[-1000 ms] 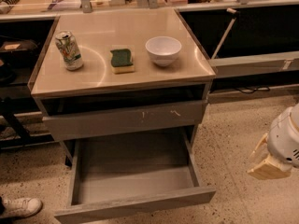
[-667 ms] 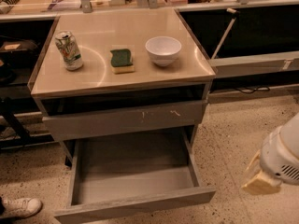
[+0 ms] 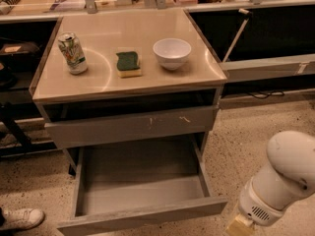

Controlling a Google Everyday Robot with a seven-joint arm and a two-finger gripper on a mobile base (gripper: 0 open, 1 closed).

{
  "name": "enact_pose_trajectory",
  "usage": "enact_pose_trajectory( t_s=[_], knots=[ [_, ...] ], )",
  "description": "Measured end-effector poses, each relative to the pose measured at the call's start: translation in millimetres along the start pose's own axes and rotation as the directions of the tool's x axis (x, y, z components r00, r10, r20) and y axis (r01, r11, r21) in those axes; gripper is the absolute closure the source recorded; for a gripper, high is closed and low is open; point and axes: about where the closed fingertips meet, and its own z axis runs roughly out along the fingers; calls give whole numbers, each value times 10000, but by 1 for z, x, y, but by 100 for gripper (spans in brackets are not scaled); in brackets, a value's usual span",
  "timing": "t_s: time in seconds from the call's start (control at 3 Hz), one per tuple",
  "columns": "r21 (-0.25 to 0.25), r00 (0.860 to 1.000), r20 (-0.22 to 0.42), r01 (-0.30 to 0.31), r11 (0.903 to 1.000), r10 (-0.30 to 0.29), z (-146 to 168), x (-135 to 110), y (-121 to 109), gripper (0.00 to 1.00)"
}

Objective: Close middle drawer

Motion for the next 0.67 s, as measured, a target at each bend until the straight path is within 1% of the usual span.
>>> enact_pose_trajectory(
  t_s=[0.33,0.67],
  knots=[
    [-93,9999,36,-100,9999,100,9,1,-2,100],
    [-324,9996,133,-257,9991,262,21,3,-3,100]
  ],
)
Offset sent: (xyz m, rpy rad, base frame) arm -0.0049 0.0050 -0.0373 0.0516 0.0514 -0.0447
